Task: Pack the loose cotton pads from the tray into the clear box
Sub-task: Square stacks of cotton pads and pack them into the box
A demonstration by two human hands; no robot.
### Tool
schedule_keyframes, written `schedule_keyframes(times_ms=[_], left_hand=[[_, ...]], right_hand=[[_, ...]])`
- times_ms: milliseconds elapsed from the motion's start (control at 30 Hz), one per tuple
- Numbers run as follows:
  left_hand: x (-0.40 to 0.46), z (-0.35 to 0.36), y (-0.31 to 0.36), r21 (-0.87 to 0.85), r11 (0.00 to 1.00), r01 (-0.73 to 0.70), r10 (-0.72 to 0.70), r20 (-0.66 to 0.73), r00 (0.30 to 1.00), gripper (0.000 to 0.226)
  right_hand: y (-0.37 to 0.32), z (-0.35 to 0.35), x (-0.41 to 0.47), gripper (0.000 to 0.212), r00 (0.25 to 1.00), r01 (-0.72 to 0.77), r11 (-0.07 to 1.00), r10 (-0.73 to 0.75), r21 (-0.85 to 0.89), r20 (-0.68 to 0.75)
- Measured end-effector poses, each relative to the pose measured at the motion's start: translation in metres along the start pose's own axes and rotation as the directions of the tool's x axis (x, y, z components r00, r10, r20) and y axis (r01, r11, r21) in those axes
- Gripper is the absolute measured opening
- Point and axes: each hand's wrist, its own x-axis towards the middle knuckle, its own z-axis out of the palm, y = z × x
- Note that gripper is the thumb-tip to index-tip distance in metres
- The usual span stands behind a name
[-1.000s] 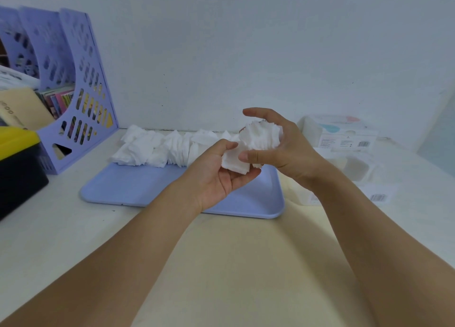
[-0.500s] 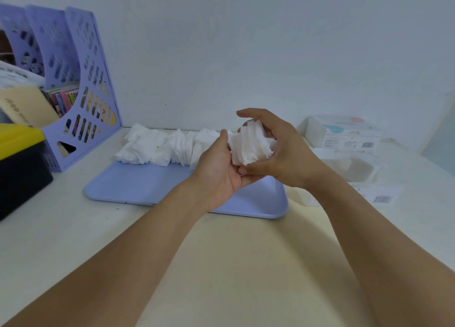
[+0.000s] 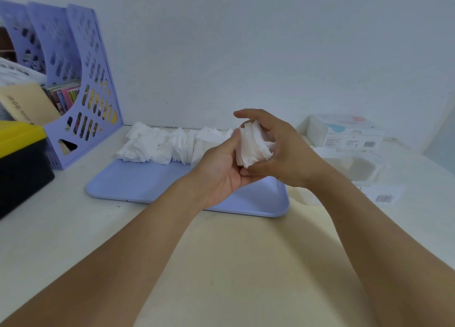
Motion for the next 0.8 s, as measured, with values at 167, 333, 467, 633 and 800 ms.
schedule_keyframes(times_ms=[167, 333, 467, 633, 800], left_hand=[[0.0000, -0.0043, -0.0007, 0.017, 0.999, -0.036, 0.036, -0.008, 0.999, 0.042], [0.0006, -0.0049, -0.0016, 0.046, 0.998, -0.049, 0.051, -0.022, 0.998, 0.043], [-0.0004, -0.0035, -0.0011, 0.035, 0.999, -0.041, 0.041, -0.008, 0.999, 0.038], [-0.0008, -0.0036, -0.0019, 0.053, 0.998, -0.040, 0.042, -0.045, 0.998, 0.035], [-0.0002, -0.0041, -0.0025, 0.090, 0.995, -0.049, 0.056, -0.077, 0.995, 0.036]], right_hand=[[0.0039, -0.0068, -0.0009, 0.092, 0.999, -0.025, 0.994, 0.029, 0.107, -0.032], [0.0040, -0.0100, -0.0026, 0.088, 0.998, -0.042, 0.993, 0.047, 0.115, -0.041], [0.0067, -0.0097, -0.0027, 0.088, 0.998, -0.053, 0.991, 0.058, 0.119, -0.040], [0.0076, -0.0107, -0.0032, 0.088, 0.997, -0.055, 0.991, 0.060, 0.124, -0.041], [0.0068, -0.0101, -0.0036, 0.085, 0.997, -0.065, 0.991, 0.070, 0.120, -0.043]])
